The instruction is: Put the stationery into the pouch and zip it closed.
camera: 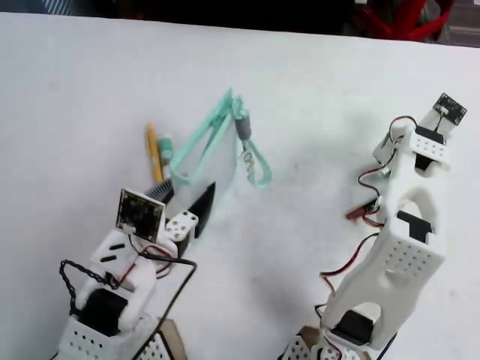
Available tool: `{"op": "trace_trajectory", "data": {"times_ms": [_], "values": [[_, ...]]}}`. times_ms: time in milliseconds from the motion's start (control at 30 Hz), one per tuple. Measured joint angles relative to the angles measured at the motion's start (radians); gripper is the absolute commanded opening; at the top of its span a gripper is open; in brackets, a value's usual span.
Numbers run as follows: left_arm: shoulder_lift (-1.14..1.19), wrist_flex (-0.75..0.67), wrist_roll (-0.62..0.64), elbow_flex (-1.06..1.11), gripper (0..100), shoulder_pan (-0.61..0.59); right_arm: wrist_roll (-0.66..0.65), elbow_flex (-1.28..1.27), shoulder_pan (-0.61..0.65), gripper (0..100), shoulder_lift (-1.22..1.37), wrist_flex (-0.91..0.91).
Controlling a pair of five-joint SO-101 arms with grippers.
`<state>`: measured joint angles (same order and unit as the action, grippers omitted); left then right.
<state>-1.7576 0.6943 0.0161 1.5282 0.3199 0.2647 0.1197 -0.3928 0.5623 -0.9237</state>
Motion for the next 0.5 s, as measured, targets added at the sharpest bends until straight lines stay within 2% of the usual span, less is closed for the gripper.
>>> {"op": "trace_trajectory", "data": {"times_ms": [100,233,500], "values": [[0.000,0.000,0.000,0.000,19,0.000,-0.003,0.000,0.000,1.8,0.000,-0.014],[0.000,0.000,0.000,0.000,19,0.000,-0.091,-0.020,0.029,1.8,-0.043,-0.091],[0.000,0.000,0.000,0.000,19,0.000,-0.175,-0.140,0.209,2.1,-0.123,-0.110]]}}
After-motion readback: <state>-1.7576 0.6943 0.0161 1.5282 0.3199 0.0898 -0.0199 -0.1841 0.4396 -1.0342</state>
